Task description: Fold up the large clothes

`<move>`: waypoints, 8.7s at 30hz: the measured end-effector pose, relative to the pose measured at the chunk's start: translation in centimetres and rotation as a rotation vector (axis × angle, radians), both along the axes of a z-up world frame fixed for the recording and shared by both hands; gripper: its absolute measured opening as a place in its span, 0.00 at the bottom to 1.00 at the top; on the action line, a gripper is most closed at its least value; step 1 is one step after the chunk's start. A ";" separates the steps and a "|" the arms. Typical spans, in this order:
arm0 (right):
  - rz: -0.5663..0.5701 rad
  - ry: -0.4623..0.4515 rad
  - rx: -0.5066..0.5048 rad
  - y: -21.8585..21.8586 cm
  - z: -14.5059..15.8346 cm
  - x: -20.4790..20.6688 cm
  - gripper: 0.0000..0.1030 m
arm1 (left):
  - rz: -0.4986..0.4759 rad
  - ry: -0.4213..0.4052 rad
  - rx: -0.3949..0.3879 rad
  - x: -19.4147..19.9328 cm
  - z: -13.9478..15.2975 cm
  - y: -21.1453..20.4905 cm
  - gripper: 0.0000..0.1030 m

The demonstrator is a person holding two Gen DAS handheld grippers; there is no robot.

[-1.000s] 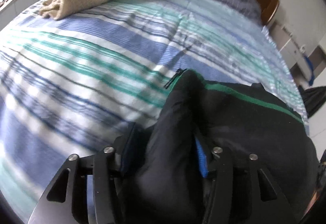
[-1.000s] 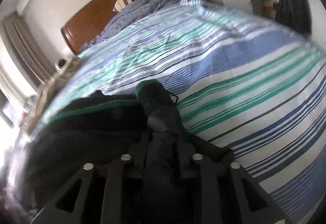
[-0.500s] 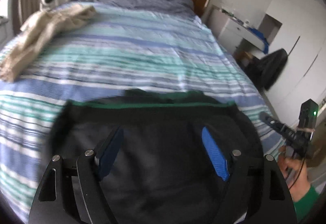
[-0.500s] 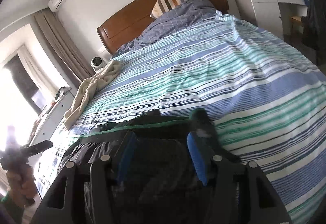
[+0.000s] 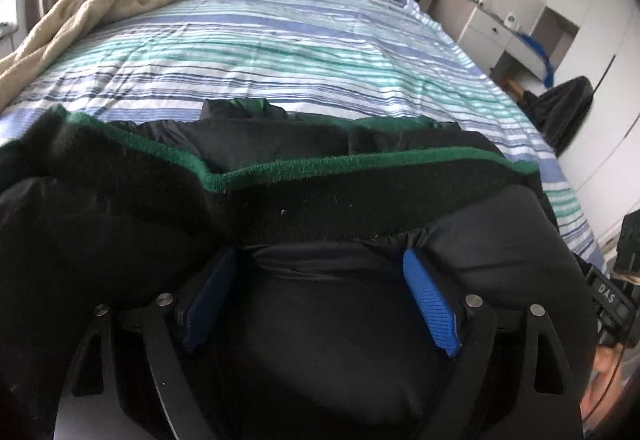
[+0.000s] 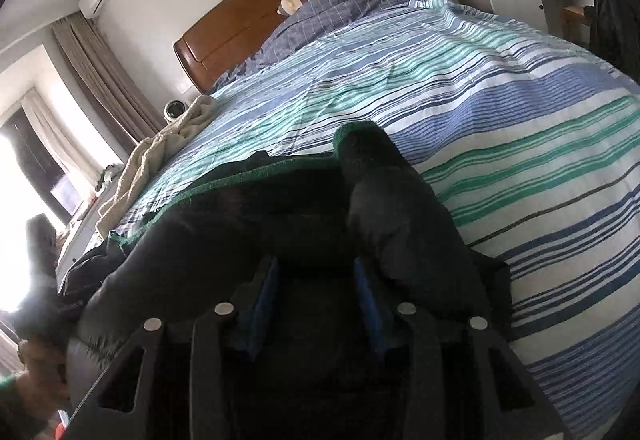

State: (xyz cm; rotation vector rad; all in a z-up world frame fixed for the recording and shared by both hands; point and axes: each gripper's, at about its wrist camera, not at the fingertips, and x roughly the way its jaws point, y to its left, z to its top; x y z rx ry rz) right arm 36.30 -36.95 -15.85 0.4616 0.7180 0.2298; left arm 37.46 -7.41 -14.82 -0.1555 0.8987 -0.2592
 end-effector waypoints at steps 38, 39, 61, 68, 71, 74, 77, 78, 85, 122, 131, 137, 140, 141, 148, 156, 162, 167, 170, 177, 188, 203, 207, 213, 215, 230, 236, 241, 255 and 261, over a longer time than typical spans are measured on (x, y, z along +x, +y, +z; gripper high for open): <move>-0.019 -0.009 -0.024 0.5 -0.6 0.2 0.37 | -0.182 0.025 0.115 -8.0 1.1 -0.9 0.84; -0.019 -0.008 -0.025 0.4 -0.7 0.2 0.37 | -0.187 0.018 0.118 -7.8 0.9 -1.0 0.85; -0.019 -0.009 -0.026 0.1 -0.9 0.3 0.37 | -0.203 0.007 0.144 -10.6 0.3 -1.5 0.85; -0.019 -0.007 -0.026 0.1 -0.9 0.3 0.37 | -0.185 0.037 0.107 -12.9 2.6 -1.1 0.79; -0.019 -0.010 -0.024 0.1 -0.9 0.3 0.37 | -0.211 -0.003 0.145 -15.1 2.5 -1.6 0.79; -0.017 -0.014 -0.025 0.1 -0.9 0.2 0.37 | -0.197 -0.004 0.143 -15.4 1.4 -1.5 0.80; -0.019 -0.012 -0.029 0.1 -0.8 0.2 0.37 | -0.206 0.008 0.133 -14.5 0.5 -1.4 0.80; -0.019 -0.012 -0.027 0.1 -0.8 0.2 0.37 | -0.210 0.011 0.127 -14.3 0.3 -1.4 0.80; -0.020 -0.009 -0.026 0.1 -0.8 0.2 0.37 | -0.207 0.032 0.125 -16.9 2.5 -1.4 0.78; -0.119 0.061 -0.032 -2.6 4.8 -7.9 0.77 | -0.124 -0.063 0.298 -22.2 5.3 -1.6 0.82; -0.249 0.138 0.164 -11.8 2.2 -13.7 0.79 | -0.005 -0.016 0.205 -17.9 6.1 2.3 0.86; -0.069 0.157 0.291 -10.6 1.0 -12.4 0.79 | 0.051 0.048 0.147 -11.6 4.4 1.3 0.87; 0.006 0.194 0.297 -8.2 -0.7 -11.0 0.79 | 0.039 0.053 0.202 -10.1 2.3 0.1 0.91; 0.035 0.207 0.314 -7.6 -1.2 -10.7 0.79 | 0.017 0.039 0.249 -10.0 1.4 -0.5 0.94; 0.052 0.262 0.391 -5.9 -2.8 -9.3 0.79 | -0.012 0.004 0.272 -10.1 -0.2 -0.3 0.96; 0.049 0.319 0.402 -5.0 -3.0 -6.1 0.47 | -0.016 -0.004 0.269 -10.1 -0.2 -0.2 0.96; 0.054 0.082 0.367 -2.5 4.8 -8.8 0.24 | -0.017 0.002 0.298 -10.0 -0.3 -0.5 0.97; 0.108 -0.096 0.171 3.0 12.4 -11.4 0.24 | -0.020 0.106 0.257 -9.8 3.6 1.2 0.80; 0.130 -0.163 0.003 6.9 15.1 -13.2 0.24 | -0.030 0.025 0.069 -10.4 10.9 3.9 0.84; 0.161 -0.294 -0.323 17.6 18.0 -15.3 0.24 | -0.451 -0.004 0.020 -10.0 22.3 -3.0 0.99; 0.314 -0.384 -0.517 24.6 16.9 -19.9 0.28 | -0.364 0.037 0.481 -7.9 18.0 -5.9 0.31; 0.579 -0.157 0.169 19.2 14.5 -16.7 0.28 | -0.378 0.109 0.164 -4.3 15.2 8.3 0.30; 0.626 -0.165 0.020 25.5 13.4 -15.9 0.28 | -0.321 0.151 0.167 -3.2 13.5 11.3 0.31; 0.659 -0.087 -0.117 32.5 10.9 -13.0 0.25 | -0.116 0.262 -0.010 -1.2 10.3 17.1 0.40; 0.650 -0.092 -0.156 34.2 9.8 -12.8 0.25 | -0.036 0.292 -0.065 -0.7 8.9 18.6 0.44; 0.681 0.000 -0.243 35.7 11.2 -13.0 0.24 | 0.190 0.317 -0.363 -1.7 0.8 24.0 0.49; 0.619 0.018 -0.208 30.6 18.4 -10.2 0.26 | 0.195 0.312 -0.461 -2.5 -0.7 26.2 0.49; 0.529 0.082 -0.390 30.6 19.3 -0.6 0.27 | 0.188 0.304 -0.446 -2.5 -0.6 26.5 0.49; 0.505 0.396 -0.638 35.2 8.0 11.9 0.23 | 0.191 0.319 -0.425 -0.3 -2.3 25.9 0.49; 0.592 0.222 -0.604 34.0 12.5 4.5 0.26 | 0.172 0.302 -0.435 -0.7 -2.1 25.9 0.49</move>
